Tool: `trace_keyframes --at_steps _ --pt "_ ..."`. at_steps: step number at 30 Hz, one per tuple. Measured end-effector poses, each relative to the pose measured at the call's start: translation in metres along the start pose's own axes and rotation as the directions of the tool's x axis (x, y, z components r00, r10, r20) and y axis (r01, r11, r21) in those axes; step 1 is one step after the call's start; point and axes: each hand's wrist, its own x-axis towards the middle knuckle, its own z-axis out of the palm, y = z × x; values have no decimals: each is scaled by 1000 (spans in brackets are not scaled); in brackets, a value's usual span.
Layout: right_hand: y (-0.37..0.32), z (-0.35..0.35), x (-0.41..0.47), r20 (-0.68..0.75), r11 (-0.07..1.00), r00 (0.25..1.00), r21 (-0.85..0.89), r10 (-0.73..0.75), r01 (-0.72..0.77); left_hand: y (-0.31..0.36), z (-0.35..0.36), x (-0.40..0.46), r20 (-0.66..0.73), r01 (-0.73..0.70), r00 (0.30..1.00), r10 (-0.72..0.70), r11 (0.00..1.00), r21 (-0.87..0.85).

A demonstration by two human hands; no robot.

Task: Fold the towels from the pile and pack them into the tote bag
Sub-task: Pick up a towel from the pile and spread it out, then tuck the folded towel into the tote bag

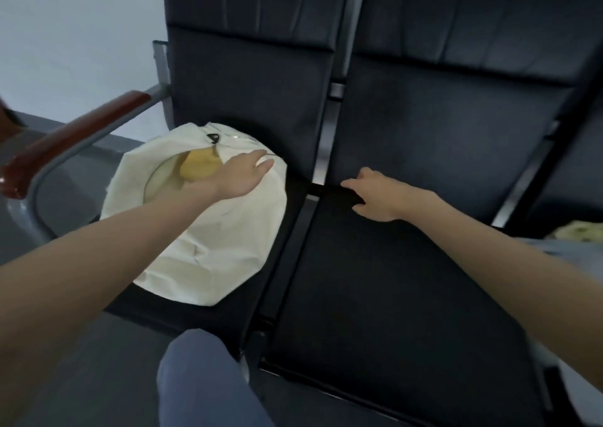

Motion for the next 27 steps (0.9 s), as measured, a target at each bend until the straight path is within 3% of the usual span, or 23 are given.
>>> trace_keyframes --at_steps 5,9,14,19,22,27 --pt "88 39 -117 17 972 972 16 235 -236 100 43 -18 75 -134 988 133 991 13" --pt "146 97 -205 120 919 911 -36 394 -393 172 90 -23 215 -214 954 209 977 1" --pt "198 145 -297 138 834 828 19 544 -551 257 157 -35 341 -307 894 291 952 -8" --pt "241 176 -358 -14 736 737 73 676 -673 326 230 -47 460 -430 799 388 903 -14" --pt "265 191 -380 -129 672 661 200 739 -713 367 270 -51 487 -495 746 454 867 -49" --pt "289 213 -390 -222 615 597 505 771 -605 420 333 -46 491 -578 679 546 810 -101"
